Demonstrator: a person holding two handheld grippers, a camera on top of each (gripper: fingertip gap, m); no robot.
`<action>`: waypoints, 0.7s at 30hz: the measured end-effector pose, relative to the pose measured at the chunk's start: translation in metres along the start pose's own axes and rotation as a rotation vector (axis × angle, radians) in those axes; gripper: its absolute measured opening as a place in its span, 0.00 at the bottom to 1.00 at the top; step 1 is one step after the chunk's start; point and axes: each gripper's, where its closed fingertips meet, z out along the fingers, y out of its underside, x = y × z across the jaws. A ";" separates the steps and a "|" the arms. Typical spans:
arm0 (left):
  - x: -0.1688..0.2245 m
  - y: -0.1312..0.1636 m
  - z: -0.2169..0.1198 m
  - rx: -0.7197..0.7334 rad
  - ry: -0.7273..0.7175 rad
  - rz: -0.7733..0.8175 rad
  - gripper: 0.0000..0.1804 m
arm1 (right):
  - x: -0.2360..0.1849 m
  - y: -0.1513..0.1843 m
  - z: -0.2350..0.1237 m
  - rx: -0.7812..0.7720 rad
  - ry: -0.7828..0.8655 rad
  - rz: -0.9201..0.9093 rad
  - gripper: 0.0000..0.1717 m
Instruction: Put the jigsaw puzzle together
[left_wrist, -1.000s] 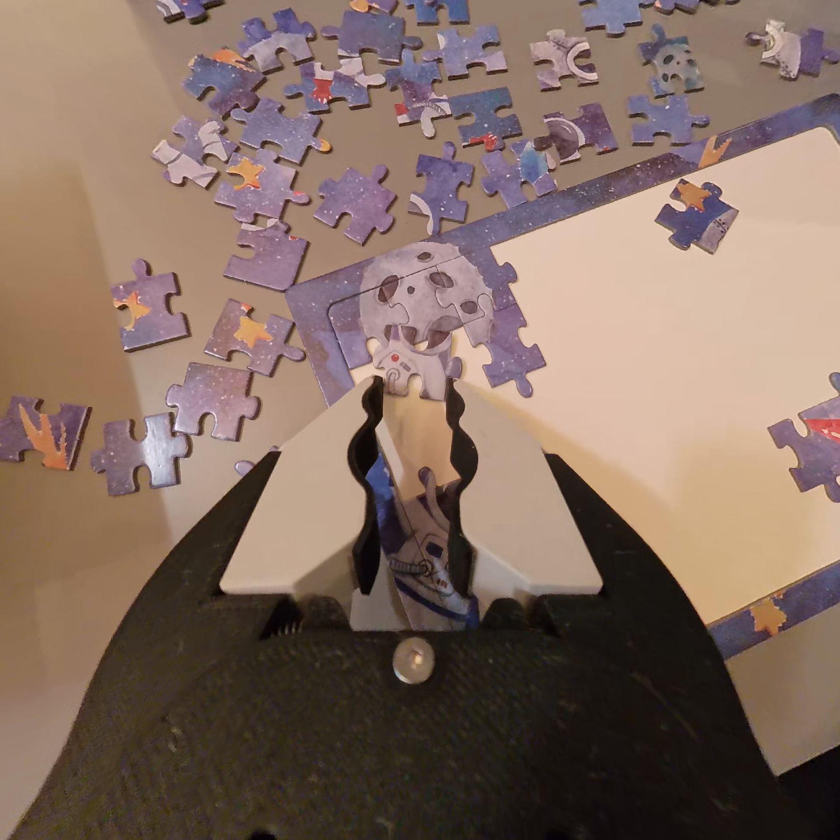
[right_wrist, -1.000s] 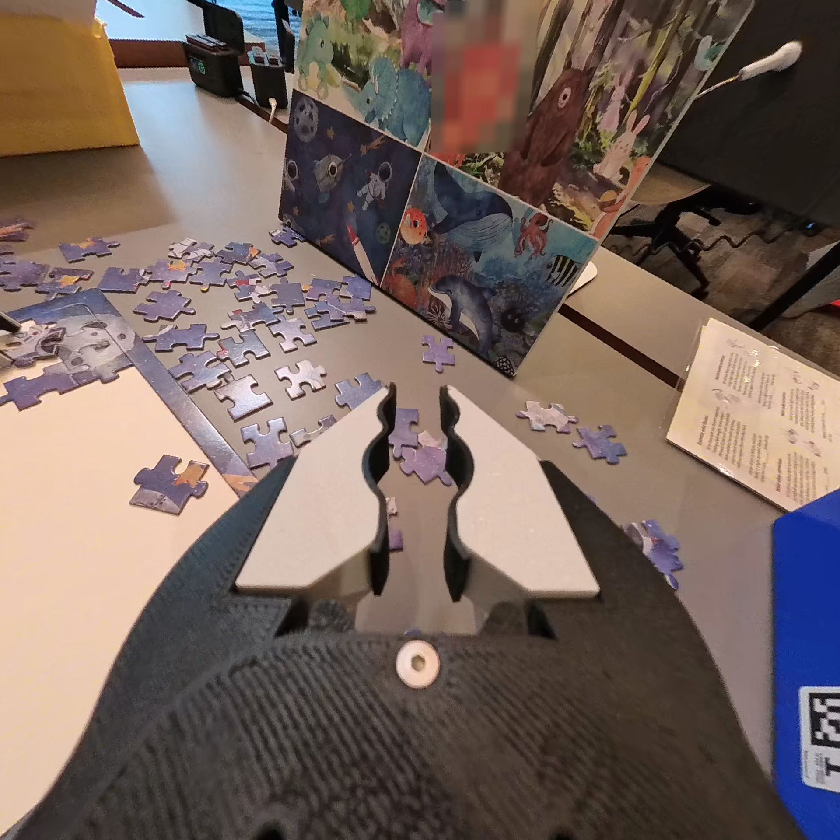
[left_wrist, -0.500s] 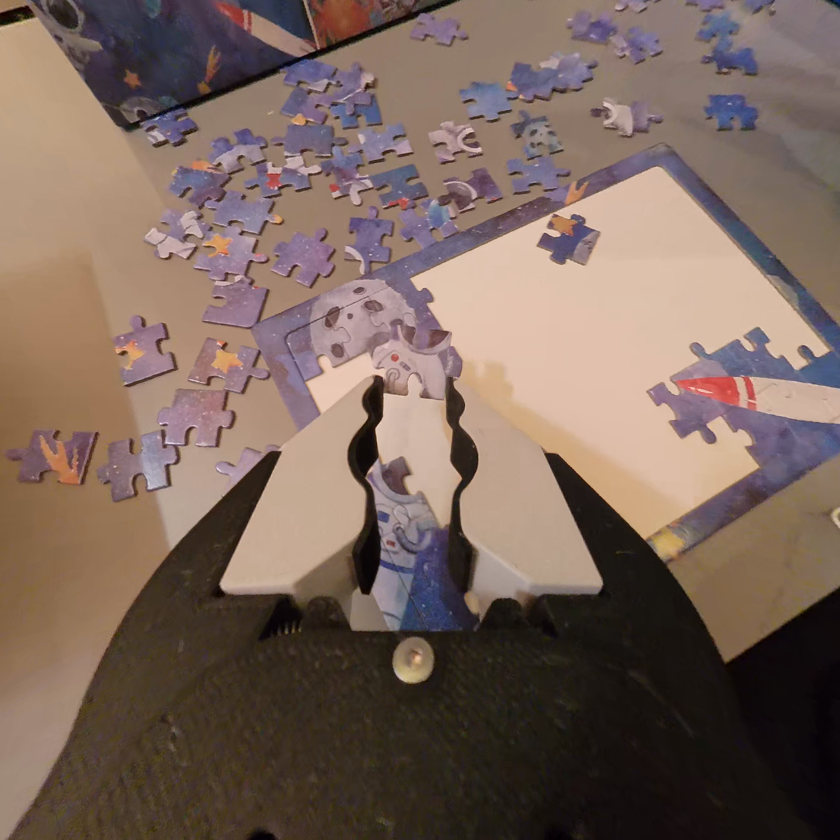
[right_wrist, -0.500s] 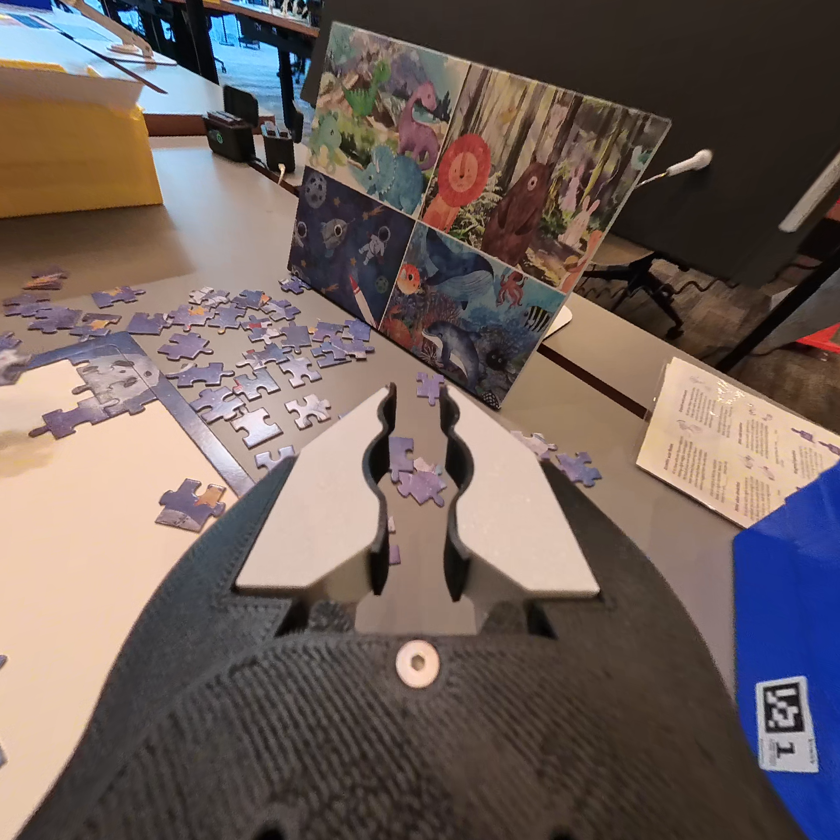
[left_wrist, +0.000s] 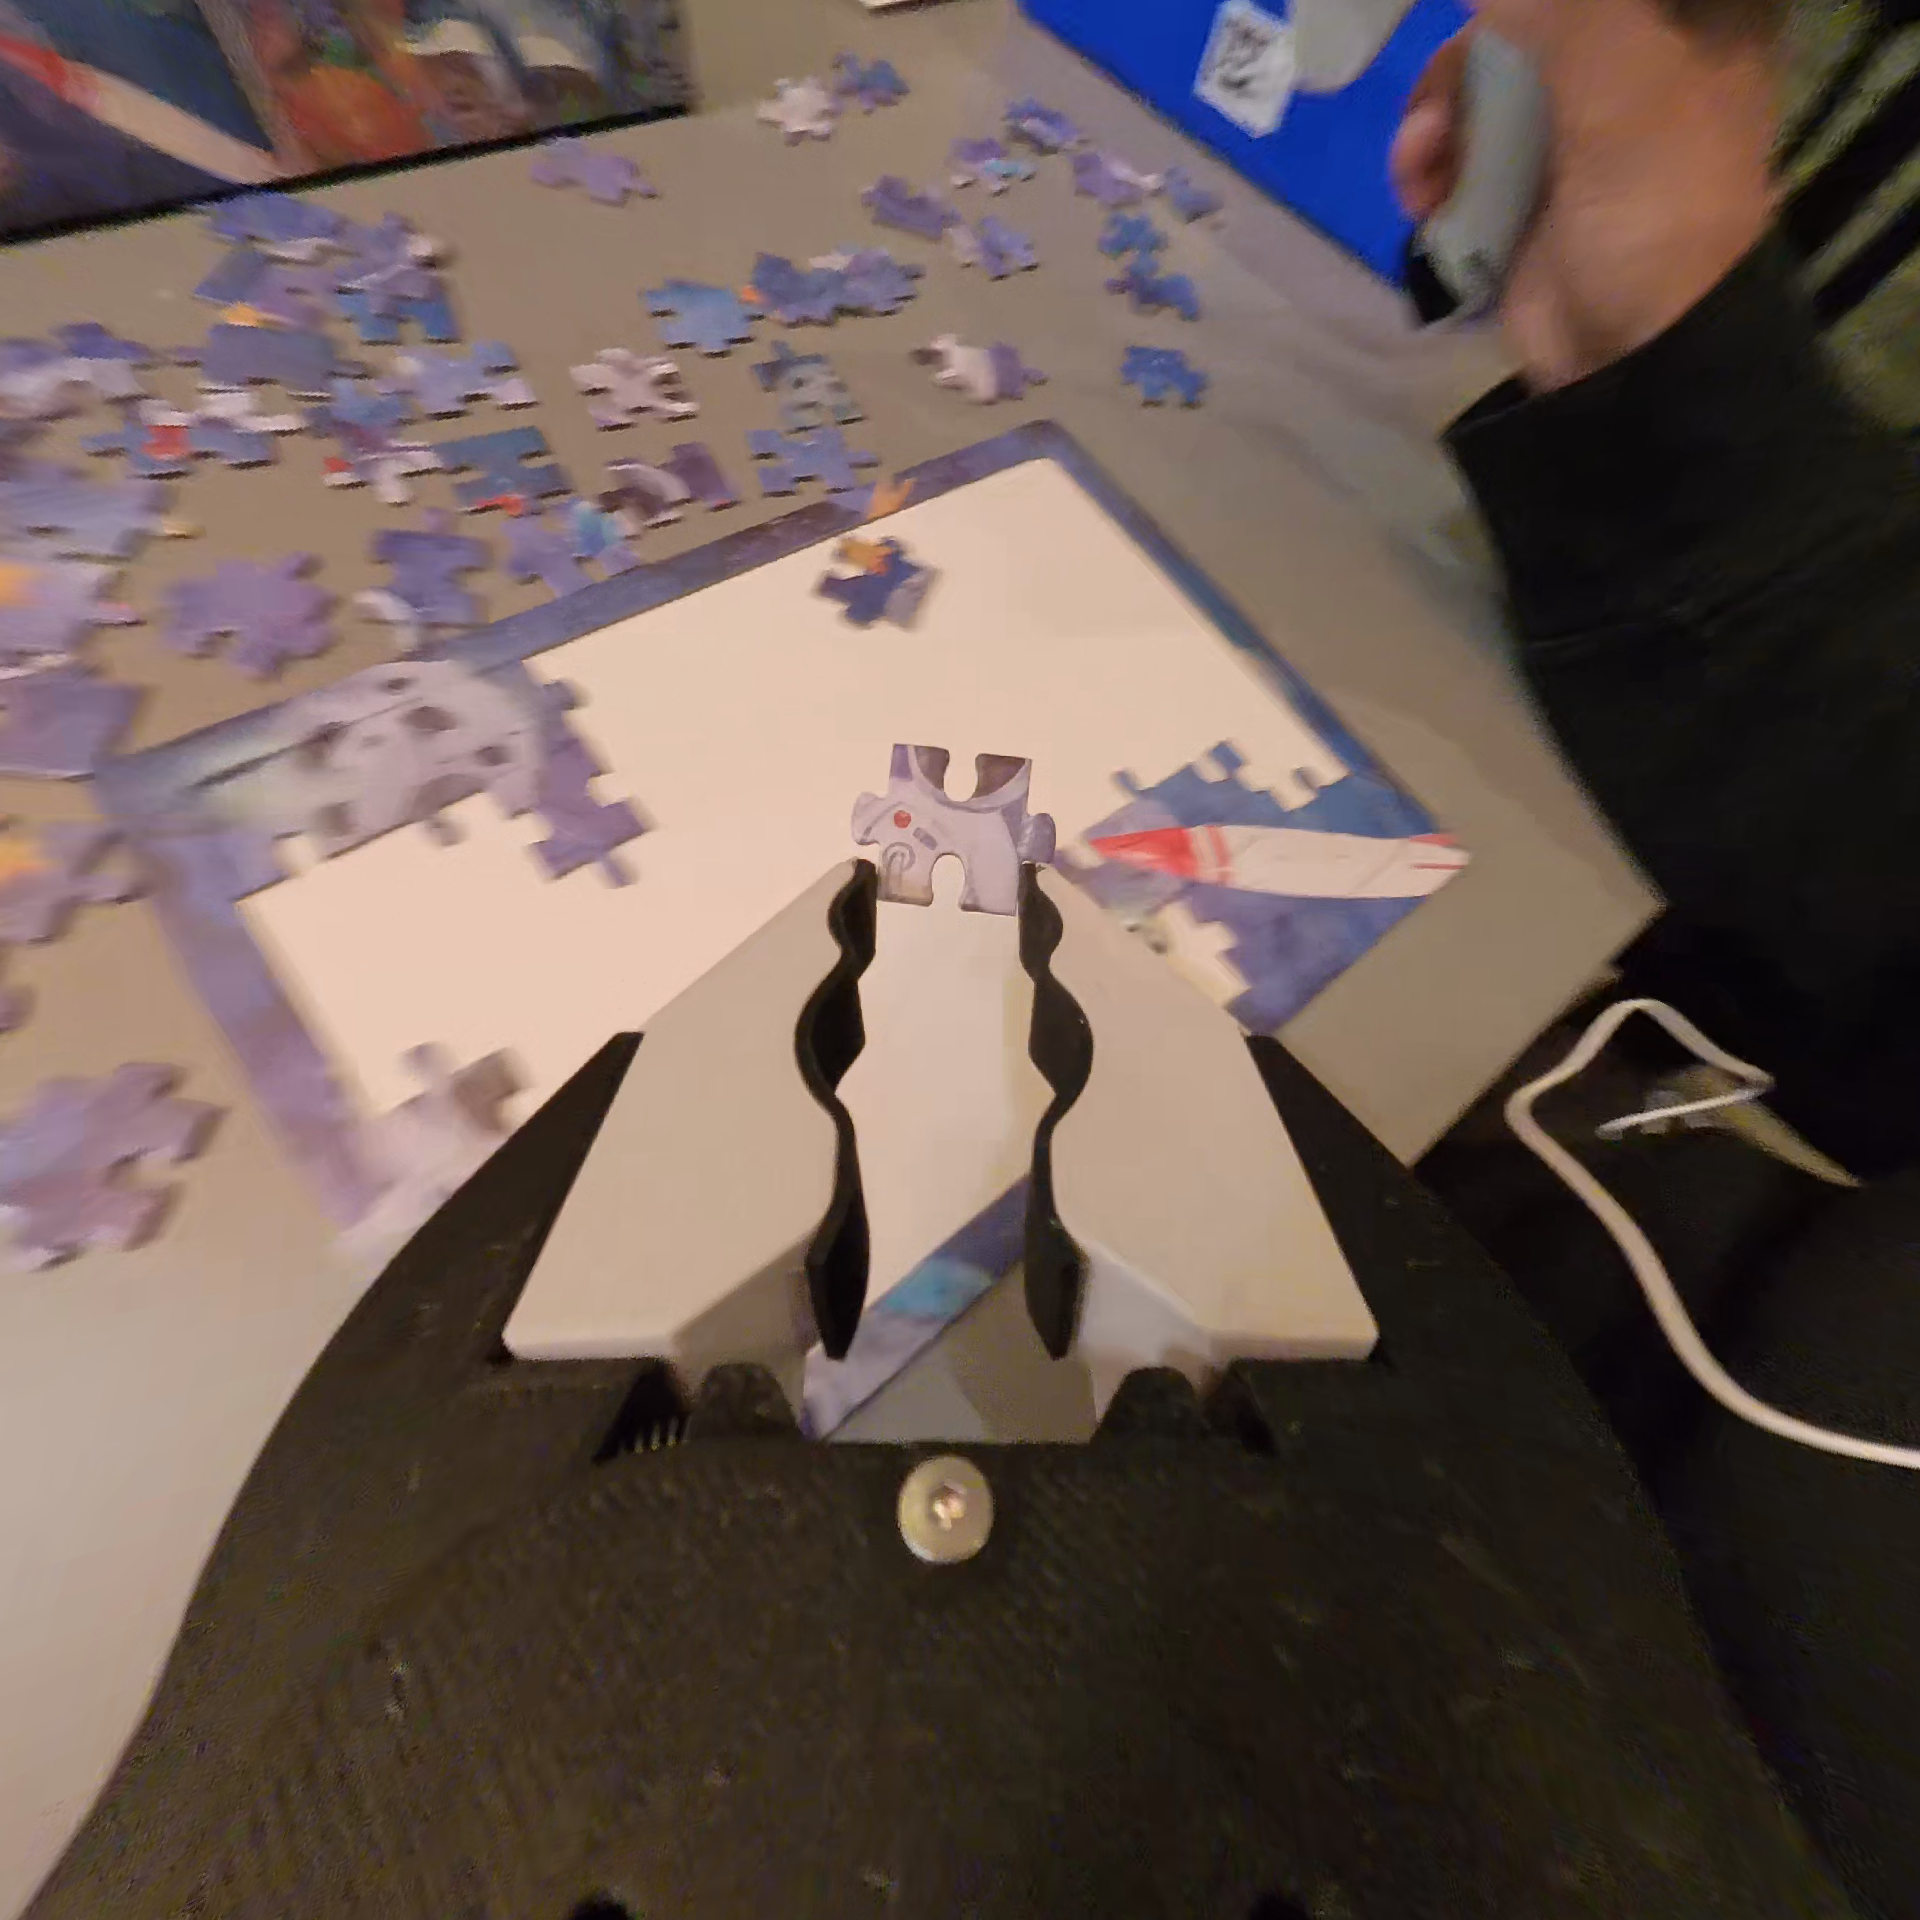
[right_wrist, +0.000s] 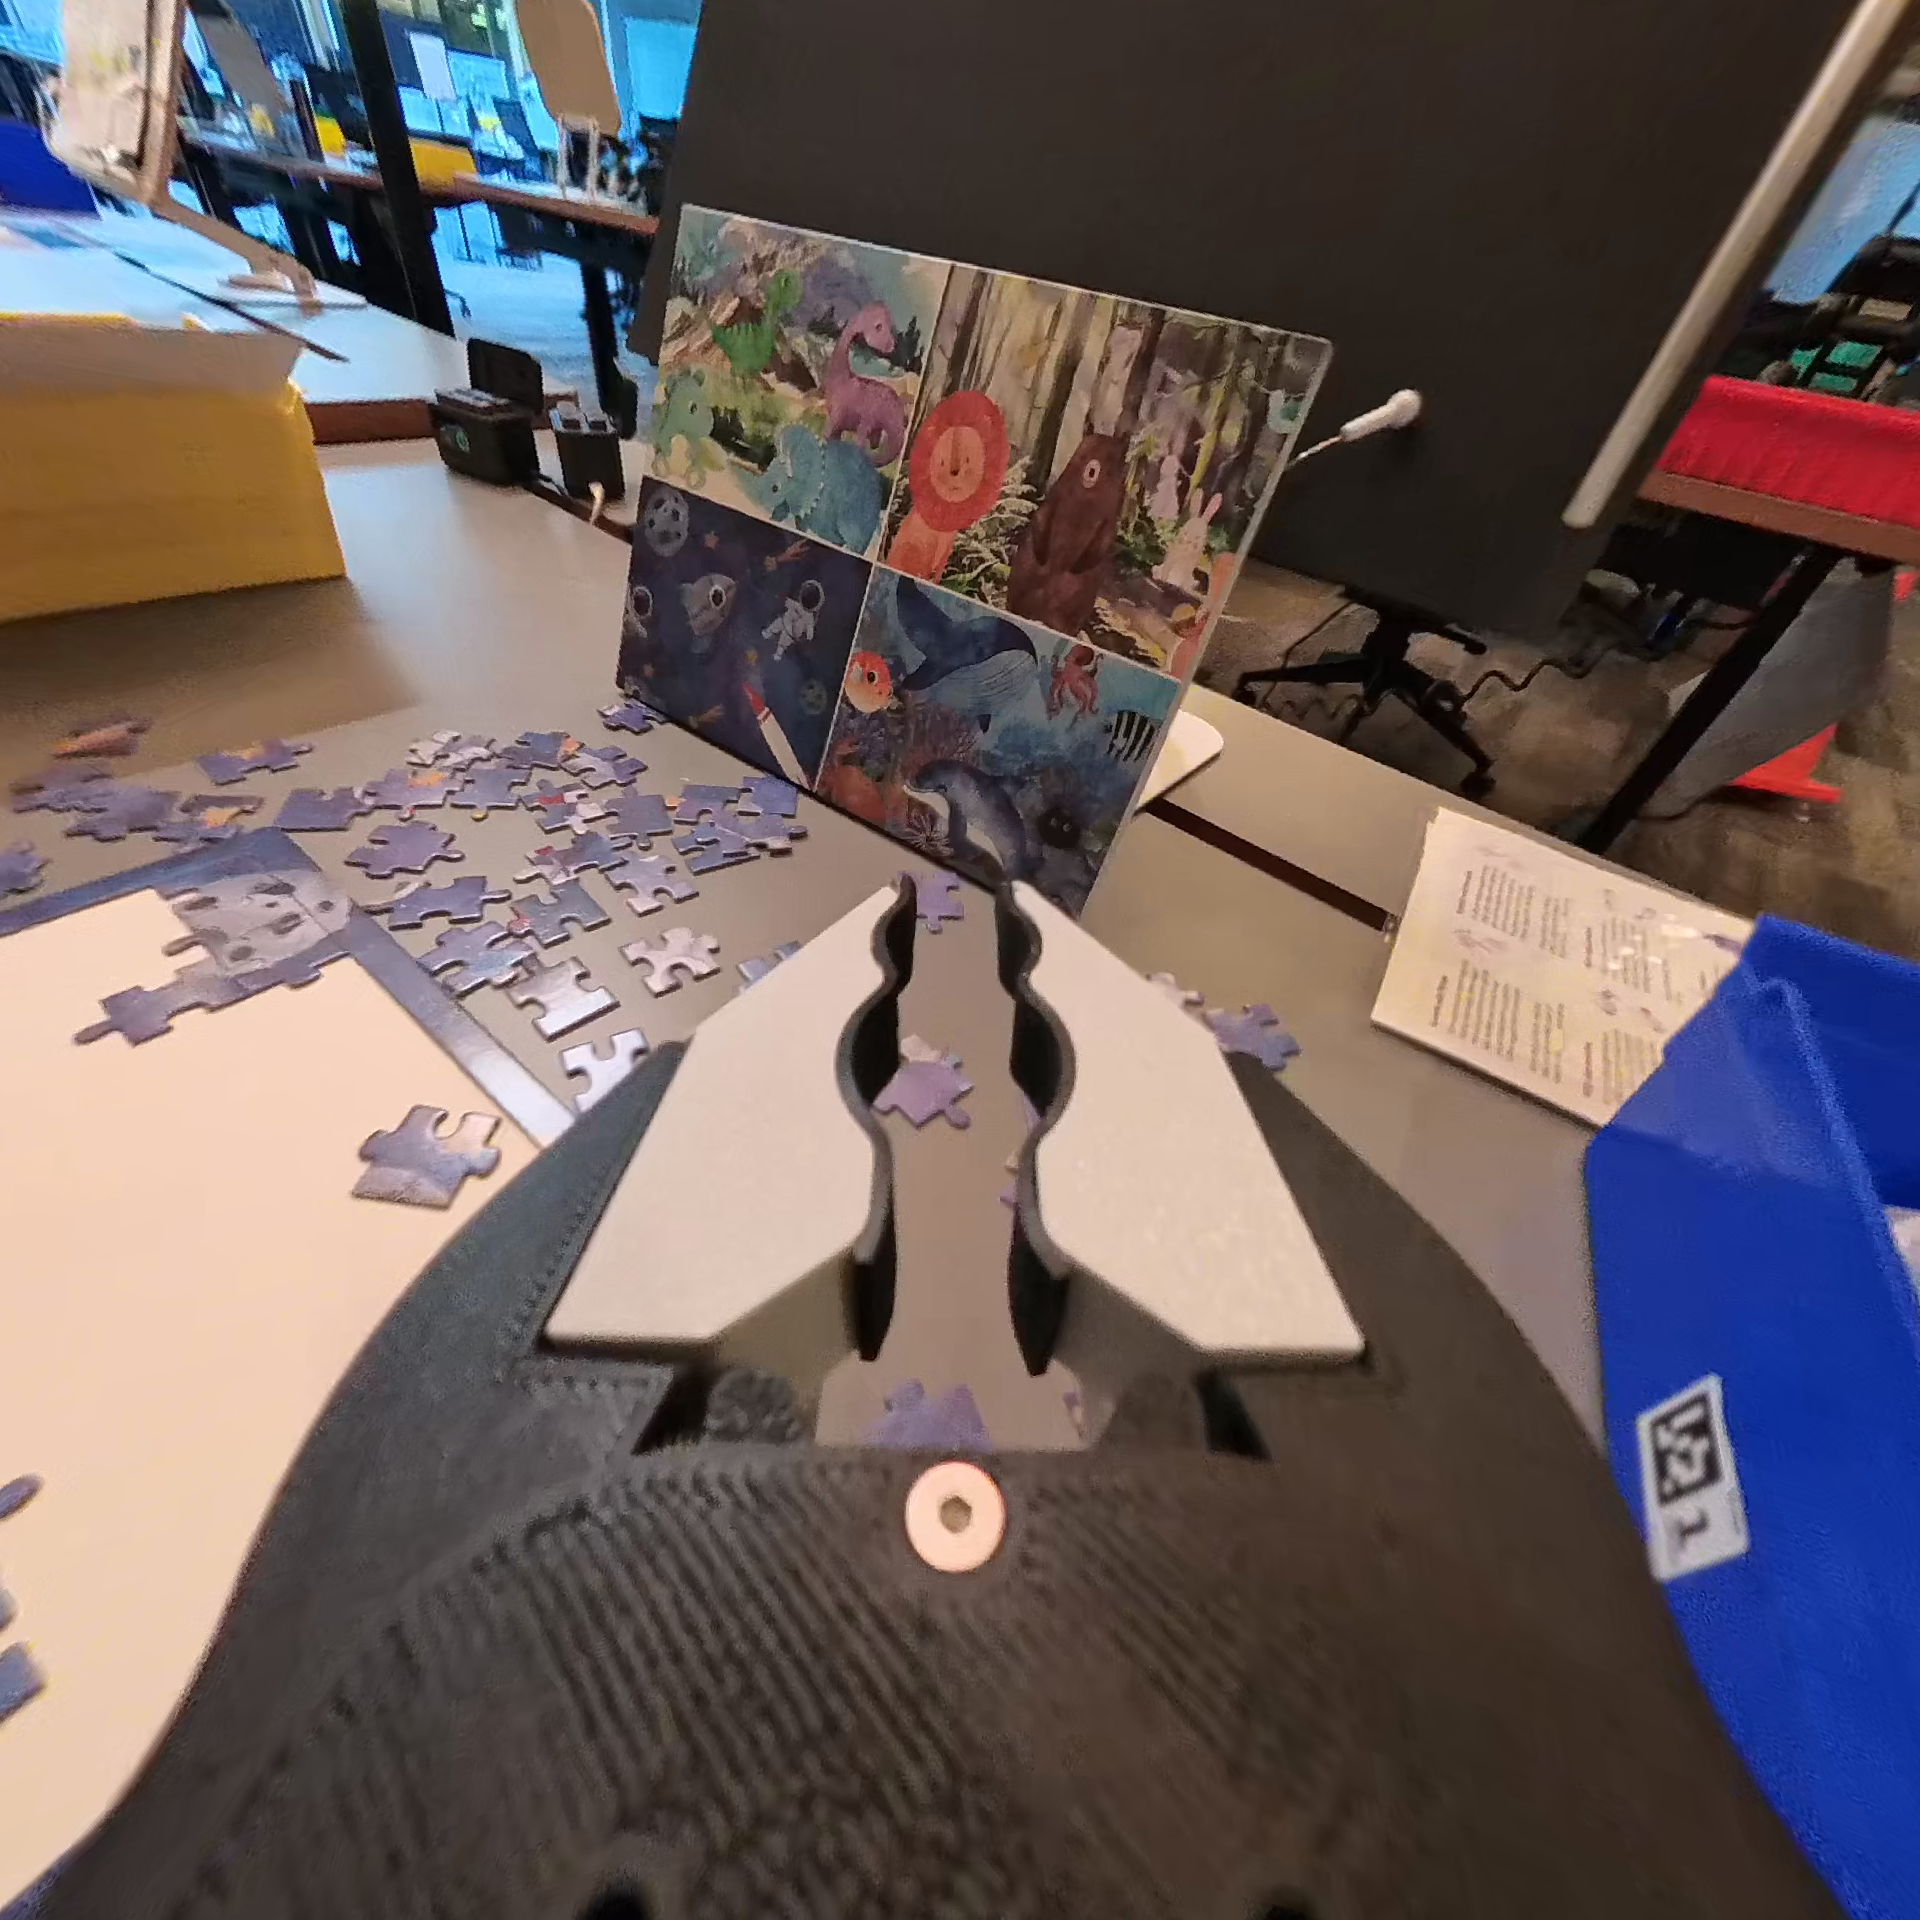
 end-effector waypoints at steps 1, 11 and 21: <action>0.015 -0.002 0.006 0.007 0.057 -0.009 0.15 | 0.000 0.002 -0.006 0.008 -0.001 0.017 0.08; 0.116 -0.026 0.120 -0.141 0.175 0.383 0.15 | 0.035 0.002 -0.073 0.129 0.131 0.087 0.06; 0.120 -0.046 0.187 -0.239 0.128 0.506 0.24 | 0.068 0.026 -0.108 0.100 0.252 0.112 0.08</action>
